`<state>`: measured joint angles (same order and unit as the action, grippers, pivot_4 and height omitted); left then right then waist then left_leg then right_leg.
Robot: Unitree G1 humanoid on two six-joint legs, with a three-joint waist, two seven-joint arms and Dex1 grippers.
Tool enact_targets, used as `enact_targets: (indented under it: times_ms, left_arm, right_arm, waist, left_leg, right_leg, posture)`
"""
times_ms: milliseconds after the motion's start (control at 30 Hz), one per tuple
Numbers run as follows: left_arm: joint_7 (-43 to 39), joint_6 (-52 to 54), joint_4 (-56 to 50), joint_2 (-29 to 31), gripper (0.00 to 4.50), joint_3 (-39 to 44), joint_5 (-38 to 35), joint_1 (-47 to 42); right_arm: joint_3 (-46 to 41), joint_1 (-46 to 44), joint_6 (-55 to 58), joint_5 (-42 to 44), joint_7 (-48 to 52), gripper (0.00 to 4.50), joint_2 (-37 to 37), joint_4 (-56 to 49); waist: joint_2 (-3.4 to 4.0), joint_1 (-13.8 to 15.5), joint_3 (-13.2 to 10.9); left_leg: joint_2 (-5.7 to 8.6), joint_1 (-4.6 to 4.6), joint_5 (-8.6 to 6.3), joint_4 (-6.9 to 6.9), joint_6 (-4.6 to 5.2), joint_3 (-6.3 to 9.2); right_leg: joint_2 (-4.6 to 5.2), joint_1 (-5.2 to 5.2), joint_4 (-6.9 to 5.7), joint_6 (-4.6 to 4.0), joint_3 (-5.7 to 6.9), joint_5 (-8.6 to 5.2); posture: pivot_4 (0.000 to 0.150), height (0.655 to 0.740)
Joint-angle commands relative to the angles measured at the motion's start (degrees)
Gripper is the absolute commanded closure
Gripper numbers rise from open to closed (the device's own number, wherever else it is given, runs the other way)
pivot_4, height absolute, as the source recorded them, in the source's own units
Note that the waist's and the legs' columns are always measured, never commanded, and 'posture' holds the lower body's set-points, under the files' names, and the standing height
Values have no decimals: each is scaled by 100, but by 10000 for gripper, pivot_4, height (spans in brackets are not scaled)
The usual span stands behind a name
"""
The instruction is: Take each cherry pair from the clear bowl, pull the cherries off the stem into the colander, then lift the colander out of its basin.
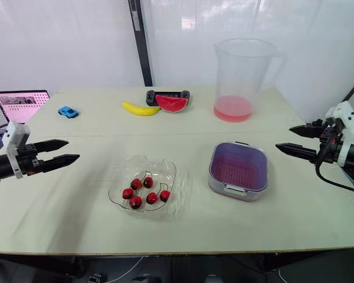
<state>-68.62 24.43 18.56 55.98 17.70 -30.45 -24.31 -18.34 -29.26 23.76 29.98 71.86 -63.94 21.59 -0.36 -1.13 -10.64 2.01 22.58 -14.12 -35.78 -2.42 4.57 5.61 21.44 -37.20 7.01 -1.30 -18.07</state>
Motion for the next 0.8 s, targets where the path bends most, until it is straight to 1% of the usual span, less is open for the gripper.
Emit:
enact_targets:
  times_ms: [33,100,300,667,800]
  left_arm:
    - [-47,-182,-27,179,671,193,90,73]
    - [57,-54,22,143,671,299,-3,30]
    - [-29,93,-72,140,671,428,-161,40]
    - [-99,237,43,181,671,416,-192,-108]
    - [-246,167,12,275,671,412,-103,114]
  right_arm:
    - [-205,-51,-122,28,23,0,20,-16]
    - [-236,29,-165,34,42,0,37,-33]
    - [-236,45,-258,30,72,0,62,38]
    - [-209,16,-405,22,161,0,69,231]
    - [-160,-268,-41,81,-111,0,178,357]
  waist:
    - [1,0,-1]
    - [2,-2,-3]
    - [-1,-1,-9]
    - [-1,-1,-11]
    - [-1,-28,-13]
  left_leg:
    - [0,0,0,0,0,0]
    - [0,0,0,0,0,-2]
    - [0,1,0,-4,0,-2]
    - [0,2,0,-10,0,-2]
    - [1,2,0,-12,0,-4]
  right_leg:
    - [0,0,0,0,0,0]
    - [0,1,0,0,-1,0]
    - [0,2,-4,0,-1,0]
    - [0,2,-9,0,-1,0]
    - [0,3,-12,0,-1,0]
  posture:
    - [1500,7400]
    - [1500,7400]
    - [1500,7400]
    - [1500,7400]
    - [1500,7400]
